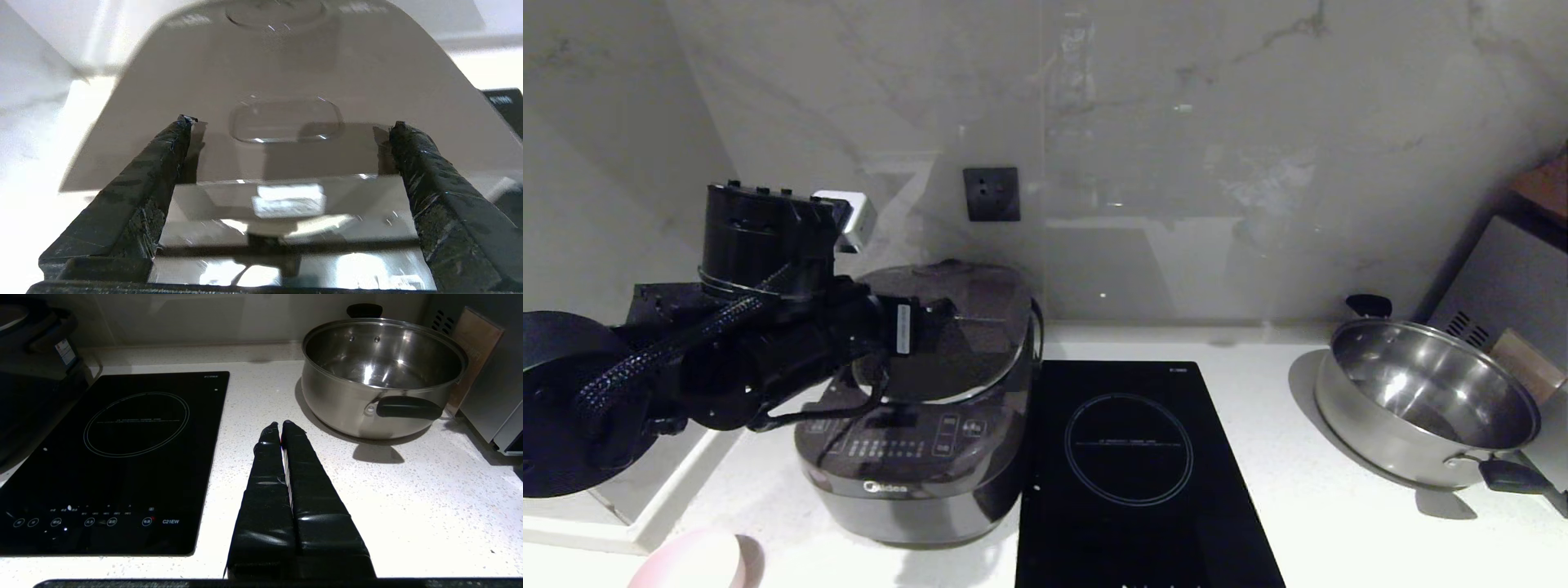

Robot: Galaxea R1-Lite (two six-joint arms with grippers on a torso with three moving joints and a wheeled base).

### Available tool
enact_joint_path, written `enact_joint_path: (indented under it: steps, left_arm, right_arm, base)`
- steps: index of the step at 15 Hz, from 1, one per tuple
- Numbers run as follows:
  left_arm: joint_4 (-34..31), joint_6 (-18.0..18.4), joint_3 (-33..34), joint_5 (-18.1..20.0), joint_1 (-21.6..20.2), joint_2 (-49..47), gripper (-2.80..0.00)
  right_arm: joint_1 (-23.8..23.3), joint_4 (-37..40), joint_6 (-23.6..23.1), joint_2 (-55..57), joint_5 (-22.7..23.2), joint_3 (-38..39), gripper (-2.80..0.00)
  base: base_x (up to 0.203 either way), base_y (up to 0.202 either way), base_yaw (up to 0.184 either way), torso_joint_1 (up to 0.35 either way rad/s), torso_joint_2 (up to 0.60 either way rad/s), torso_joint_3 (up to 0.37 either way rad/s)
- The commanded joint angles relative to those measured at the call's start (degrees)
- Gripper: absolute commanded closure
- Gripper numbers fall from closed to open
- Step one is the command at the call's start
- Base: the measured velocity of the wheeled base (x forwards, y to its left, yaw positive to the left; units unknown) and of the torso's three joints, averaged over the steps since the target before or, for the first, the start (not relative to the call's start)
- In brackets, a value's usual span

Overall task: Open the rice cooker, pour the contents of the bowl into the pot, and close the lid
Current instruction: Close the rice cooker

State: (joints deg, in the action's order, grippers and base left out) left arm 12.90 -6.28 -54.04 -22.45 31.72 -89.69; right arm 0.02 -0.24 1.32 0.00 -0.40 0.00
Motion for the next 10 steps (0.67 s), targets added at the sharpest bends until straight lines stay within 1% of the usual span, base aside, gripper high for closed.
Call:
enact_joint_path:
  steps: [1,3,5,10]
  left_arm:
    - [0.11,-0.48,1.07,-0.13,1.03,0.01,-2.80]
    - [0.20,-0.75,1.34,-0.19,1.76,-1.17,-2.80]
    - [0.20,-2.39,2.17,-0.15,2.79,-2.41,-2.80]
    - [0.21,-2.60,4.44,-0.05,2.93,-3.82,-2.80]
  right_arm:
    - [0.06,-0.02,0.00,-0.09,-0.04,0.00,0.00]
    - [0.04,-0.02,0.00,-0.07,0.03,0.00,0.00]
    - [0.04,-0.02,0.00,-0.09,-0.04,0.00,0.00]
    - [0.06,-0.02,0.00,-0.09,-0.04,0.00,0.00]
  base:
    - [0.000,0.000,0.000,0.000,0.00,0.000]
    - [0.000,0.000,0.000,0.000,0.00,0.000]
    - [0.000,0.000,0.000,0.000,0.00,0.000]
    - [0.000,0.000,0.000,0.000,0.00,0.000]
